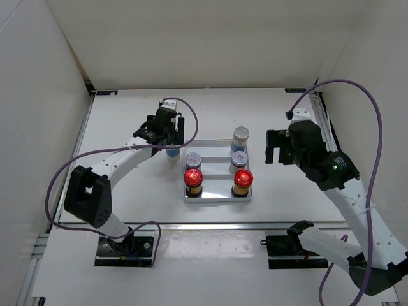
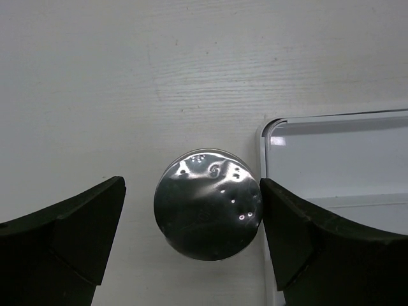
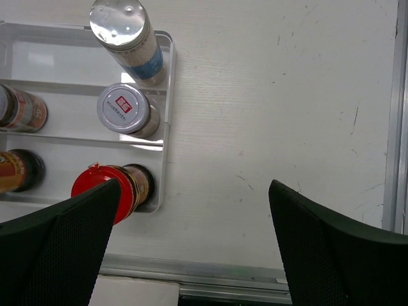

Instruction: Organize the condiment bottles

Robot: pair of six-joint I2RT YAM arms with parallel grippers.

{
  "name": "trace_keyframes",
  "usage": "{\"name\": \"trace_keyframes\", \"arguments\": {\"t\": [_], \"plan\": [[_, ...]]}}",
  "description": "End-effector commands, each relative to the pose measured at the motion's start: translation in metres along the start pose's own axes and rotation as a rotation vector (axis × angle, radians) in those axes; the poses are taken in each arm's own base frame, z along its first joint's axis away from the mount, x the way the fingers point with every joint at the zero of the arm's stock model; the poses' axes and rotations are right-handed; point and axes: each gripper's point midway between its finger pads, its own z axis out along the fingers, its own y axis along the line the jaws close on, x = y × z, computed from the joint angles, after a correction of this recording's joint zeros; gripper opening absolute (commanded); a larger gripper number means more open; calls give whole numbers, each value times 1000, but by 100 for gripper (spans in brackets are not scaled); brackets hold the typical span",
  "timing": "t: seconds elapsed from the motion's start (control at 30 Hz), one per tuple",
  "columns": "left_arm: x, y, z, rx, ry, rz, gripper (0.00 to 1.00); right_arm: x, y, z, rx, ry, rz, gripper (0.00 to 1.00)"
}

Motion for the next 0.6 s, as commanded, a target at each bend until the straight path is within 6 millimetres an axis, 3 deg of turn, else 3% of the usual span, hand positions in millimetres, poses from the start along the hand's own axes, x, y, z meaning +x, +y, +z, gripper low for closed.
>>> {"name": "trace_keyframes", "arguments": {"t": [0.0,0.03,0.13,0.17,0.23,0.27,0.33,0.37,0.4,0.5,0.57], "plan": [[-8,-2,-5,20,-14,-14,95,2,0,1,-6,0,-13,100],[-8,-2,-5,20,-14,-14,93,2,2,1,-15,2,-13,100],[-8,-2,-5,20,-14,-14,75,3,3,1,-25,5,-13,100],[-11,-1,-8,22,-22,-17,58,3,4,1,-25,5,-13,100],[-33,-1,-24,17,-89,-43,42,3,5,1,-34,7,-13,100],[-45,-2,-33,12,-125,-50,29,3,5,1,-34,7,-13,100],[-66,-8,-54,1,-198,-69,18,7,5,5,-30,24,-18,100],[-72,-12,-59,0,-217,-68,14,7,5,5,-30,24,-18,100],[-88,-13,-72,-8,-264,-84,14,7,5,5,-30,24,-18,100],[-112,-32,-94,30,-334,-71,12,8,8,7,-37,35,-11,100],[-119,-39,-100,44,-359,-65,12,9,9,6,-47,38,-11,100]]}}
